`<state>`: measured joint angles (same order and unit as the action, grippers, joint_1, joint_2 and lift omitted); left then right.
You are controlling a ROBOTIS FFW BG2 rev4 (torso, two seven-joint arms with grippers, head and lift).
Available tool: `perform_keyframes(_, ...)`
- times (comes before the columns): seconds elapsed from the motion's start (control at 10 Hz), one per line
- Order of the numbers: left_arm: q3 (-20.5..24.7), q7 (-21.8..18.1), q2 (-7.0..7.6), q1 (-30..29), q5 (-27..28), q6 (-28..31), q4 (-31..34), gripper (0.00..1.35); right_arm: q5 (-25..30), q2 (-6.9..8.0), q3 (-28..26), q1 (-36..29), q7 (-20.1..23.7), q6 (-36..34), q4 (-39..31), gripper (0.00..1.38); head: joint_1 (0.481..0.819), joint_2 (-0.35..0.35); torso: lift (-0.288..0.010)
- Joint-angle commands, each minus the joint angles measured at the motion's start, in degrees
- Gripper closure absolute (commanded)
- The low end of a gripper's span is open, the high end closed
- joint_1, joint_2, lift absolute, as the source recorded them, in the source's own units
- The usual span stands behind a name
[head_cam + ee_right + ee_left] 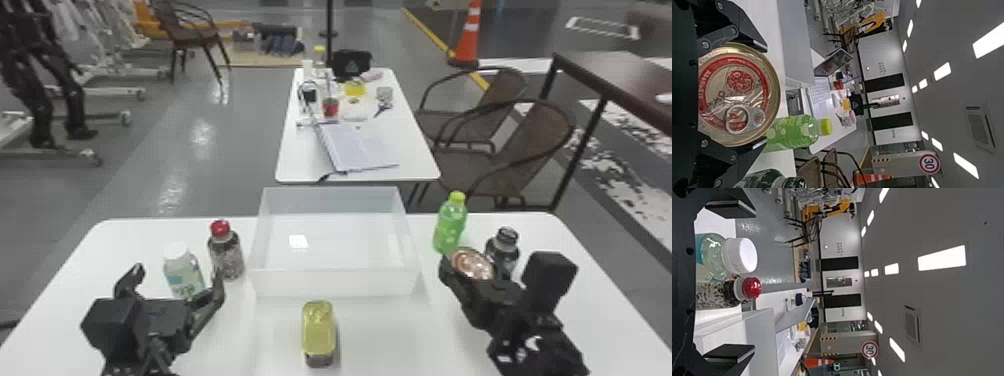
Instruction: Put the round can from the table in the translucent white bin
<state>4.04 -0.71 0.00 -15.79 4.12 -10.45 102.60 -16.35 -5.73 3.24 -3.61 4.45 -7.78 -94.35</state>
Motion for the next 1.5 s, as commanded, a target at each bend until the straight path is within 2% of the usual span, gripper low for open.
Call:
perform_keyframes(0.0, -0.09, 0.01, -0.15, 0.05, 0.01, 0.34, -0.11, 0.1, -3.43, -1.47, 0.01, 2.2, -0.06, -7.25, -3.39, 0.94, 0.549, 0.0, -0.1)
perform_keyframes(0.1, -0.26, -0.08, -0.15, 0.32, 0.09, 0.34, -0.29, 0.1, -3.25, -2.97, 0.37, 5.54, 0.47, -11.38, -3.39, 0.94, 0.549, 0.0, -0.1)
perform_keyframes(0.2, -0.35, -0.08, -0.15, 0.41, 0.09, 0.34, -0.47, 0.1, -2.46, -3.5, 0.37, 9.32, 3.64, -12.44, -0.75, 0.94, 0.549, 0.0, -0.1)
perform_keyframes(0.6, -0.7, -0.08, -0.15, 0.76, -0.08, 0.69, -0.91, 0.1, 1.23, -3.5, 0.37, 22.24, 17.52, -12.18, 14.9, 0.94, 0.549, 0.0, -0.1)
perform_keyframes(0.8, -0.97, 0.01, -0.15, 1.11, -0.26, 0.78, -1.35, 0.1, -0.79, -3.32, 0.98, 27.52, 22.01, -10.42, 23.33, 0.94, 0.549, 0.0, -0.1)
perform_keyframes(1.0, -1.4, -0.08, -0.15, 1.72, -0.35, 1.04, -1.7, 0.1, -1.67, -1.83, 1.77, 32.79, 25.96, -7.69, 29.92, 0.94, 0.549, 0.0, -0.1)
perform_keyframes(1.4, -1.76, -0.17, -0.15, 2.08, -0.61, 1.13, -1.96, 0.1, -4.39, 0.02, 6.96, 36.22, 30.35, -5.06, 38.45, 0.94, 0.549, 0.0, -0.1)
